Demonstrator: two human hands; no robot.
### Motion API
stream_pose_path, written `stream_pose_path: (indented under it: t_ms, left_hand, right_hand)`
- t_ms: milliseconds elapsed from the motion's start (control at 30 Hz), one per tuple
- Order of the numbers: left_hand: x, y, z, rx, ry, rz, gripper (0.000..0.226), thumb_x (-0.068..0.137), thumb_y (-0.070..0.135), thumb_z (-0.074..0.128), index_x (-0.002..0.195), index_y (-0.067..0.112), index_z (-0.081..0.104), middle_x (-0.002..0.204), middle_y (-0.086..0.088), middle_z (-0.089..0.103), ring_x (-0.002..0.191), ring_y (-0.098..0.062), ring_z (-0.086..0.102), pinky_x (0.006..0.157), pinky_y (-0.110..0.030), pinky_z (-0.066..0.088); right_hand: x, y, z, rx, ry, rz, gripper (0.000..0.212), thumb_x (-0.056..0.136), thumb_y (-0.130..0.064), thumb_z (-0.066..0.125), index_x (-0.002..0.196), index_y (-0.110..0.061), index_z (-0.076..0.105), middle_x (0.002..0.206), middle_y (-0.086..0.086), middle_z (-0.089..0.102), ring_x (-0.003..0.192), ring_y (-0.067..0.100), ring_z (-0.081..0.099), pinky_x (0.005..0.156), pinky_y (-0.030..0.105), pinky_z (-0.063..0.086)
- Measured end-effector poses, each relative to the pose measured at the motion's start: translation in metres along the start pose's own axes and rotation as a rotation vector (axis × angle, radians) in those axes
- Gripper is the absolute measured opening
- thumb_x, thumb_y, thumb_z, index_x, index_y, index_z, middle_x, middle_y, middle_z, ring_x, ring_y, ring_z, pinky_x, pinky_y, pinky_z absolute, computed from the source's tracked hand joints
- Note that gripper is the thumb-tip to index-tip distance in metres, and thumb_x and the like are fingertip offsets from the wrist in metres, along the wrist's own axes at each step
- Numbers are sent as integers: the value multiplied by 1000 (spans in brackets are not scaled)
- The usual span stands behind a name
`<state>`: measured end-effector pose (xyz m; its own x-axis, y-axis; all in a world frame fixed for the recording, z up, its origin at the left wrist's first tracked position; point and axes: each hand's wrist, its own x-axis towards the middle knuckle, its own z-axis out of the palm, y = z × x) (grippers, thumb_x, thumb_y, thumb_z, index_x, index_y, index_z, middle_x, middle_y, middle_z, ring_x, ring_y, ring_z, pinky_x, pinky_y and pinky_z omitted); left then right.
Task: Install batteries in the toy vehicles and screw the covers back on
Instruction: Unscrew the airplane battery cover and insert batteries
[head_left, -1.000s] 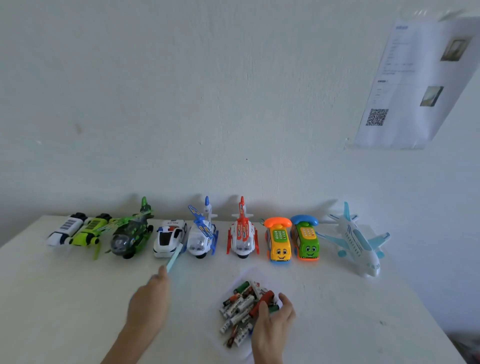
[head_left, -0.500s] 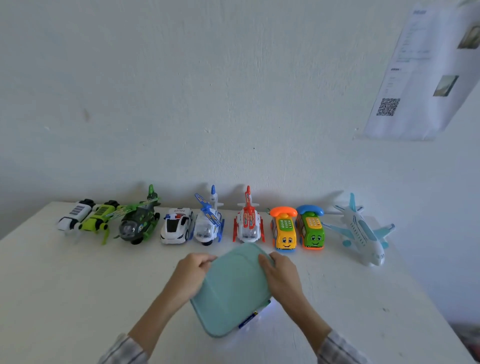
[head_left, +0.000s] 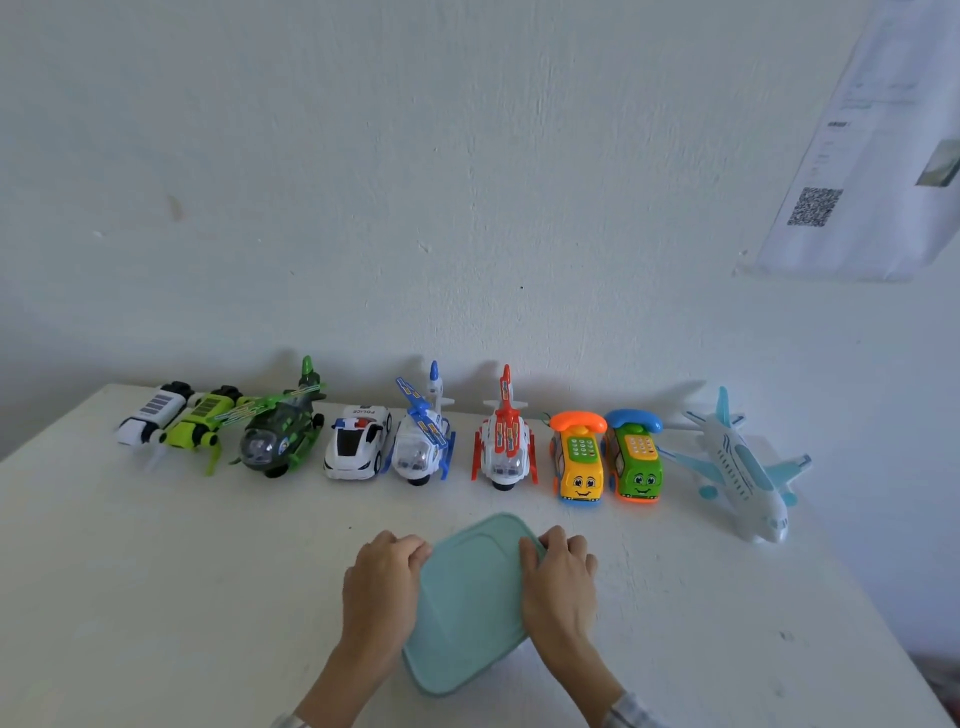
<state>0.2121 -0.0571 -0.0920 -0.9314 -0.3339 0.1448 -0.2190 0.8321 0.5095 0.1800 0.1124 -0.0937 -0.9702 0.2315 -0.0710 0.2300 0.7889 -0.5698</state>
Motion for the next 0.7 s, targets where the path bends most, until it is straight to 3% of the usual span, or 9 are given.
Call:
stream_pose_path:
  t_ms: [133,233,300,433,500,633,700]
  left_hand:
    - [-5,-3,5,-18,4,-73,26,98,37,48,93,20,68,95,5,41,73,-18,48,62,-30,36]
    - [-5,-2,-1,178,-129,-201,48,100,53,27,98,20,62,101,0,55,92,-24,60,76,-33,46]
    - [-3,-2,-3,159,-161,-223,51,100,54,22,99,20,61,101,-1,57,98,-25,60,81,-33,45]
    - [1,-9,4,67,-176,-165,39,101,49,29,79,24,50,82,4,45,97,-24,57,78,-34,41]
    - [1,-13,7,21,-136,-174,41,100,47,36,66,25,37,74,5,42,85,-24,53,69,-34,36]
    - [2,-14,11,-55,-60,-179,46,97,45,47,58,23,33,69,4,43,69,-21,44,63,-33,30]
    - [11,-13,10,-105,-27,-132,49,94,41,54,55,23,32,66,2,42,65,-22,43,60,-34,29]
  right_hand:
    - [3,-5,4,14,6,28,18,101,-38,33,95,-22,40,101,-4,42,90,14,34,73,27,35]
    - [4,-9,5,-25,10,45,17,101,-36,30,92,-24,38,101,-6,46,91,15,40,77,29,36]
    - [5,-10,6,-54,2,45,18,102,-36,27,94,-24,38,104,-6,50,96,15,45,77,29,36]
    - [9,-14,8,-141,-59,3,26,103,-34,18,107,-19,38,110,-3,49,101,17,50,69,28,34]
    - [9,-14,9,-172,-66,-24,26,102,-33,16,107,-19,38,110,-2,49,98,16,50,68,27,34]
    - [5,-9,11,-96,-16,1,22,101,-35,21,101,-24,40,108,-5,49,90,12,42,70,27,39]
    - [3,-11,10,-98,-16,5,25,100,-40,23,111,-24,40,112,-3,49,94,14,46,72,28,42]
